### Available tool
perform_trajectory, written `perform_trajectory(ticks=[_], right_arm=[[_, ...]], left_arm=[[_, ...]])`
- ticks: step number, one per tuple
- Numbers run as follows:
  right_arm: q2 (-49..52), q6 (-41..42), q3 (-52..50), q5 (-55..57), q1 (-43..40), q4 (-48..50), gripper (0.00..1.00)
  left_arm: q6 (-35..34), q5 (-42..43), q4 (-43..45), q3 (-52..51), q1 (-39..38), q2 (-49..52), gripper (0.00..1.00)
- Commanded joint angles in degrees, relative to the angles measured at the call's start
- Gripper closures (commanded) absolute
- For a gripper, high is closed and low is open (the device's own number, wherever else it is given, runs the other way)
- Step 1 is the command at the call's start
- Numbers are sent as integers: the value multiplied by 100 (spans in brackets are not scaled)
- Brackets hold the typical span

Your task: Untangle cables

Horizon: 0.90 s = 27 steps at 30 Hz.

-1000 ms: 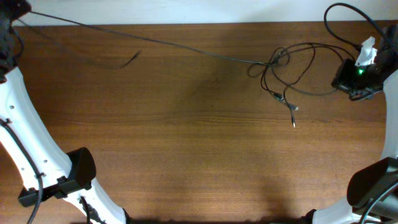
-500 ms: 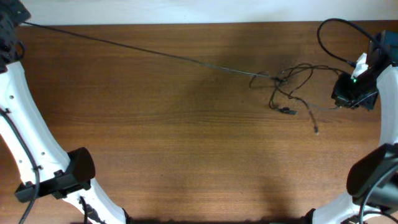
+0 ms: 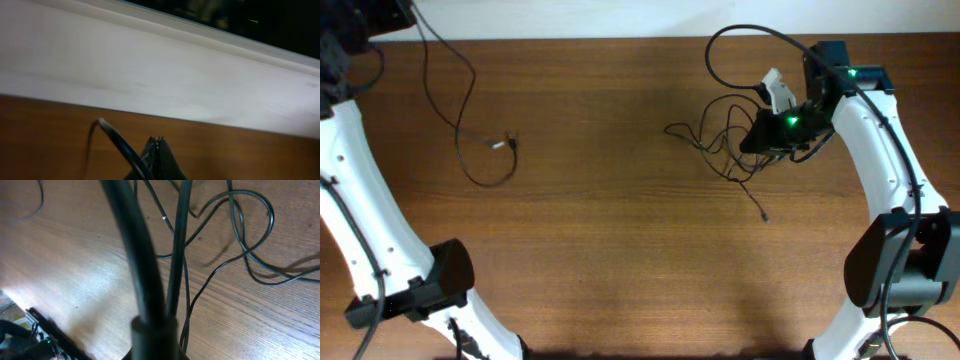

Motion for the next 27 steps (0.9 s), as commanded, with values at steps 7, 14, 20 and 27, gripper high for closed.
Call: perform_trajectory(ticks=[7,14,20,27], right_arm=[[-4,166,2,192,26,-131,96],[-4,170,2,310,26,-341,96],[-4,168,2,313,26,-448,96],[-4,168,2,315,26,-446,96]], left_arm=[[105,-5298,-782,17,621,-1711,100],[-1001,-4411,-1360,-909,2900,-1687,100],[-1375,-4096,-111,-4063,3195,-1687,100],[-1631,-3853,662,-5834,3187,-1687,1]])
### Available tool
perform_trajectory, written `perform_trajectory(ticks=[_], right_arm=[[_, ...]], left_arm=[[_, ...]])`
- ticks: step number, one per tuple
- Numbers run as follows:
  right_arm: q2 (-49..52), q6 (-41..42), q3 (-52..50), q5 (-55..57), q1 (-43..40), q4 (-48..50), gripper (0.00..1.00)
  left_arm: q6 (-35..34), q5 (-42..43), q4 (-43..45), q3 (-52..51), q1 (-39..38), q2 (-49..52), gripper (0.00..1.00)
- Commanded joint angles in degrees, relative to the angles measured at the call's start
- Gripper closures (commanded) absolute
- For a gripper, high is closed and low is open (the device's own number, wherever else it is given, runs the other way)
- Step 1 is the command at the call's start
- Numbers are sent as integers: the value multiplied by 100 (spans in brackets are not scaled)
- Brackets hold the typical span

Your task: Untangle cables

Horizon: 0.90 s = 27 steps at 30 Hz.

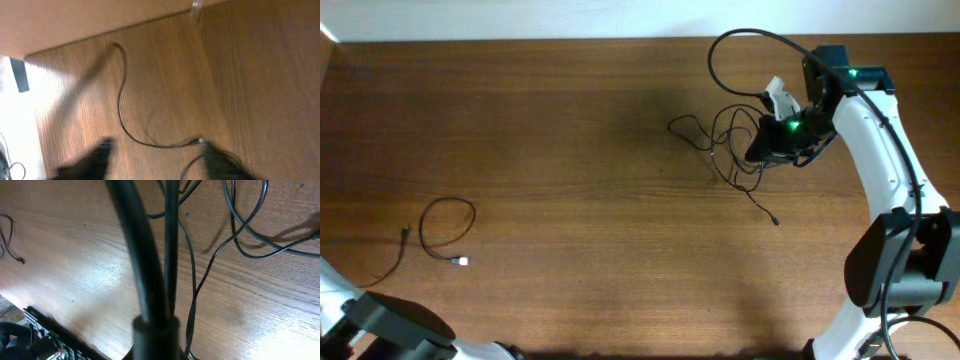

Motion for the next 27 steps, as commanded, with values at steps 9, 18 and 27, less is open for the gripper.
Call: perform_trajectory(ticks=[9,18,27], right_arm=[[-4,-24,4,55,22,-4,96],[-4,-103,4,55,22,-26,96],[-4,-192,4,205,22,-17,96]], left_arm=[[-793,1043,-988,-98,11,-101,0],[-4776,-1276,-1250,-481,98,-90,1],[-1956,1067,-66,-957,-289,-90,9]])
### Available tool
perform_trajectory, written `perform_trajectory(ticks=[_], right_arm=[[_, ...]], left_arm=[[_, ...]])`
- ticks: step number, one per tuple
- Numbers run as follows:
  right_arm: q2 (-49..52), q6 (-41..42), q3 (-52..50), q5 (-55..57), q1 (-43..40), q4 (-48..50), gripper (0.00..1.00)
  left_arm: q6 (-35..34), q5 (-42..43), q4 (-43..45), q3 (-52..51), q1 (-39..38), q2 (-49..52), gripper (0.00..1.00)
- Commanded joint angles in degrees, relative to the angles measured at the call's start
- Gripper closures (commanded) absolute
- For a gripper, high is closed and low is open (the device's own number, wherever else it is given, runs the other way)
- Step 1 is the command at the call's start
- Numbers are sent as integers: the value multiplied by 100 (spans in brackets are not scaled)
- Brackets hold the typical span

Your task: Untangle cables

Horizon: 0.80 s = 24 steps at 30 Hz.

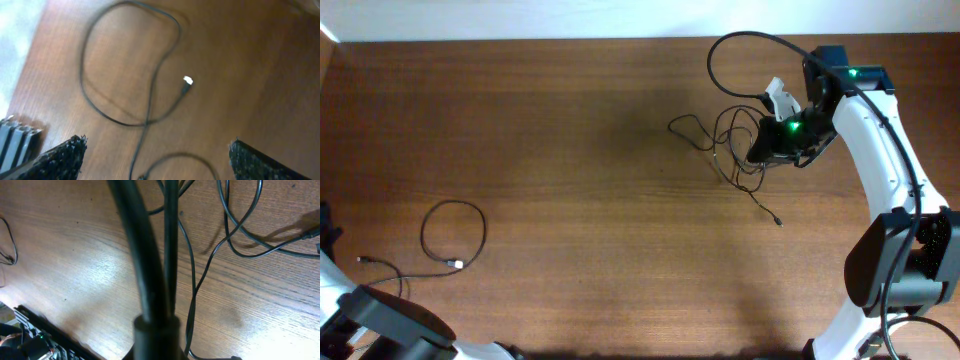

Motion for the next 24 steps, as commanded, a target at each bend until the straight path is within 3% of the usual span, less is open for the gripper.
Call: perform_trajectory(ticks=[1,4,5,10,11,15,17,24], right_arm=[[-4,-79,4,52,22,11,96],[-4,-79,4,55,22,13,96],[-4,-81,4,55,22,13,96],[-4,-81,4,55,22,13,96],[-4,-79,4,52,22,13,96],[-4,-79,4,52,22,13,96],[-4,-79,4,52,22,17,96],[-4,-79,4,52,22,15,96]], left_arm=[[2142,1403,415,-7,-522,-66,16],[2380,1375,409,-131,-1300,-66,32],[2374,1375,417,-260,-1593,-66,44],[2291,1187,1172,-1320,-2284,-63,55],[2291,1187,1419,-1757,-2404,-63,64],[2304,1231,1784,-2356,-2577,-63,67],[2957,1781,2251,-2614,-2702,-63,65],[3215,1762,2570,-2903,-2949,-42,62]])
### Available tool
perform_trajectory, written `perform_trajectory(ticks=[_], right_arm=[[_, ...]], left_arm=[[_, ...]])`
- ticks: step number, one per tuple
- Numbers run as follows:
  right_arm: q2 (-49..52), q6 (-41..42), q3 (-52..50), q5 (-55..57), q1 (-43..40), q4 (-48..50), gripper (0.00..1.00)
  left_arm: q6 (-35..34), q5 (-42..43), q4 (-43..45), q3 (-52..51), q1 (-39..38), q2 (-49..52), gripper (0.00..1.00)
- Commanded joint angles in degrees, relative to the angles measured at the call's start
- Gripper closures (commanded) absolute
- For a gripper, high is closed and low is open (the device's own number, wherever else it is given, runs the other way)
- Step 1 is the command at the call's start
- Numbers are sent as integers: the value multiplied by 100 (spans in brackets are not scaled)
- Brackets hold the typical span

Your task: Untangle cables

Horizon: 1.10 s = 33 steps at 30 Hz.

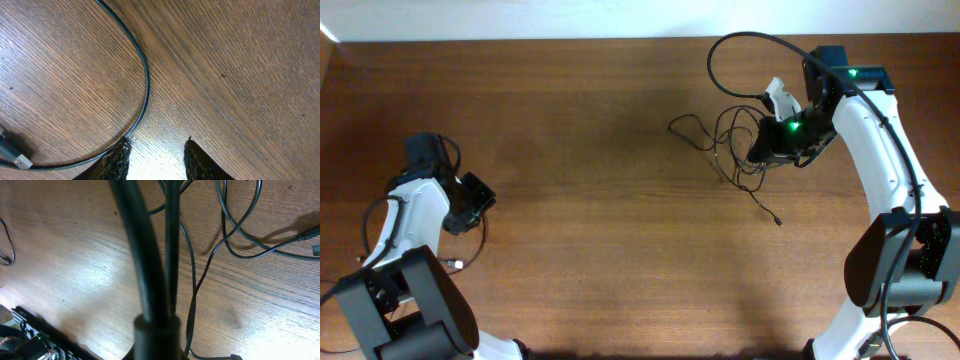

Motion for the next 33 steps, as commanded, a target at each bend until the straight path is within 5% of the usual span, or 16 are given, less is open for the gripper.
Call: perform_trajectory(ticks=[1,16,18,20,33], right_arm=[[-9,-76,4,13,22,-2,96],[-9,-79,4,17,22,-22,96],[-9,-76,4,33,22,-24,96],[-9,-76,4,33,22,-42,96],[-9,-76,4,76,22,-142,96]], left_arm=[[282,79,48,-66,-46,-22,62],[278,-634,273,-426,-39,750,61],[280,-638,415,-426,-28,750,69],[269,-704,527,-426,55,750,97],[-372,-907,-195,1303,2839,339,100]])
